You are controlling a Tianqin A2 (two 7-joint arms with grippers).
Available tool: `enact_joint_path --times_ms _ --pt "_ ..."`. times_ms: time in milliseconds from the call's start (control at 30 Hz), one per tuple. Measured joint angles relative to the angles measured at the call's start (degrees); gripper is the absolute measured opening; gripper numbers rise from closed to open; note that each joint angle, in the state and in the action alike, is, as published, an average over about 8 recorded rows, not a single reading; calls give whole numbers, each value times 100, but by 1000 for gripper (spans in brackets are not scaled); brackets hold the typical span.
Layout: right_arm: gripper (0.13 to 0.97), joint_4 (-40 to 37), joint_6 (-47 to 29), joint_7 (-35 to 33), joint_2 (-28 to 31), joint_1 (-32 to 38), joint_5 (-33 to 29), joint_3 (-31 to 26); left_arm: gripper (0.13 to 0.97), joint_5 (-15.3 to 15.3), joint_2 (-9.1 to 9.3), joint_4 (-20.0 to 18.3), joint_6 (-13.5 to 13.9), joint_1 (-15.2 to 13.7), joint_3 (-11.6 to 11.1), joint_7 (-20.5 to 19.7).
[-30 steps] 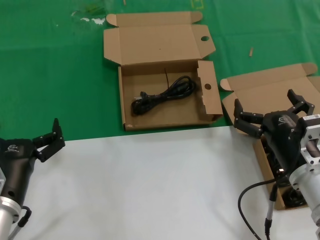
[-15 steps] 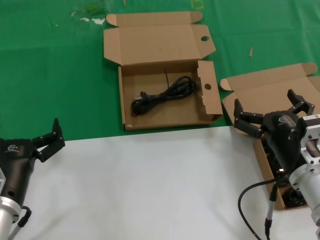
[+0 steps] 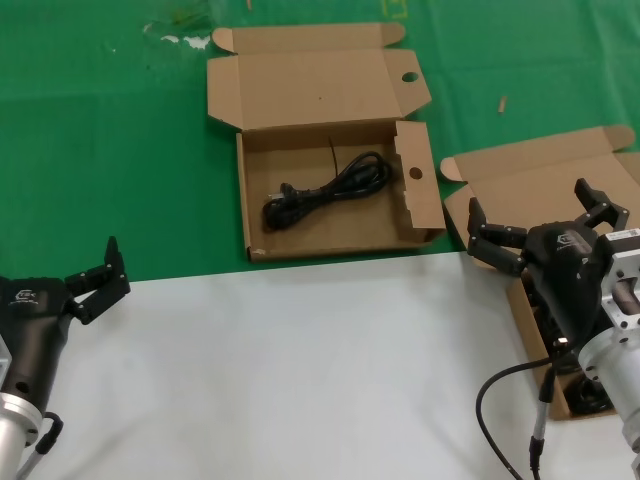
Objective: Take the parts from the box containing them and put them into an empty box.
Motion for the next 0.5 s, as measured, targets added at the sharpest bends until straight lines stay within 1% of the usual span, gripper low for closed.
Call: enact_joint_path --times_ms 500 --pt "966 0 0 0 0 0 0 0 966 0 0 0 0 0 0 0"
